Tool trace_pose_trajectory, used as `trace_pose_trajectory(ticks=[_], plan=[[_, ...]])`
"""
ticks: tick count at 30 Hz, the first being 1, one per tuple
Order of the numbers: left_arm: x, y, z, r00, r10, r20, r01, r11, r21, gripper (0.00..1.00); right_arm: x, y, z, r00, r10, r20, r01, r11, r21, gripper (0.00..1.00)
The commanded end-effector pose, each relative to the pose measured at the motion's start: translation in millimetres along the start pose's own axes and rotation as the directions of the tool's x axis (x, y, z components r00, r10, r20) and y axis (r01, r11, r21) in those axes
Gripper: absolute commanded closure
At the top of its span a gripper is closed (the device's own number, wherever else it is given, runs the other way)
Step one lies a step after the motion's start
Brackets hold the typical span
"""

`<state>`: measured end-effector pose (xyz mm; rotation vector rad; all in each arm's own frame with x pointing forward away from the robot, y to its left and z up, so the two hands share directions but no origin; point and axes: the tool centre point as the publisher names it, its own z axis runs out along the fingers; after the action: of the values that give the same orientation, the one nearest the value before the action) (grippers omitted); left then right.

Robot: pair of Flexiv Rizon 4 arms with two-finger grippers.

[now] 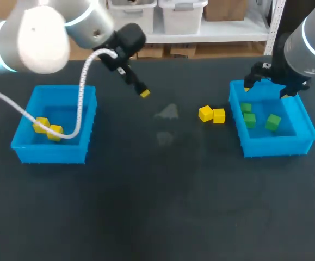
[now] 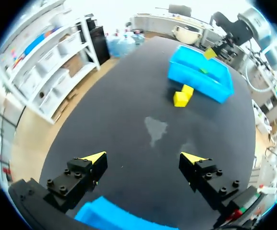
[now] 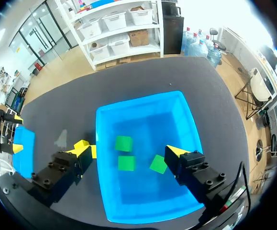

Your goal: Put the green cubes in the right bin and the yellow cubes in the left bin.

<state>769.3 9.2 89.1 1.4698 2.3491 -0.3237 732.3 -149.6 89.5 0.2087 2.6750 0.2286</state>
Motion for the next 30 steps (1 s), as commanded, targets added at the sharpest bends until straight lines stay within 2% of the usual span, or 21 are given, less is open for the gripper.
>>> trace_pose_trajectory(ticks=[1, 8, 14, 21, 30], plan=[[-24.8, -9.2, 20.3, 0.996, 0.068, -0.055, -0.066, 0.997, 0.035, 0.00, 1.9, -0.5, -0.7, 1.000, 0.001, 0.007, -0.001, 1.000, 0.001, 0.00], [-41.4, -42.3, 42.7, 0.984, 0.162, -0.069, -0.155, 0.982, 0.104, 0.00, 1.9, -0.5, -0.7, 1.000, 0.001, 0.007, -0.001, 1.000, 0.001, 0.00], [-45.0, -59.4, 58.2, 0.972, 0.218, -0.092, -0.204, 0.969, 0.139, 0.00, 1.9, -0.5, -0.7, 1.000, 0.001, 0.007, -0.001, 1.000, 0.001, 0.00], [-49.4, -64.5, 75.8, 0.968, 0.222, -0.116, -0.203, 0.967, 0.156, 0.00, 1.9, -0.5, -0.7, 1.000, 0.001, 0.007, -0.001, 1.000, 0.001, 0.00], [-62.3, -61.8, 90.7, 0.969, 0.197, -0.147, -0.177, 0.974, 0.139, 0.00, 1.9, -0.5, -0.7, 1.000, 0.001, 0.007, -0.001, 1.000, 0.001, 0.00]])
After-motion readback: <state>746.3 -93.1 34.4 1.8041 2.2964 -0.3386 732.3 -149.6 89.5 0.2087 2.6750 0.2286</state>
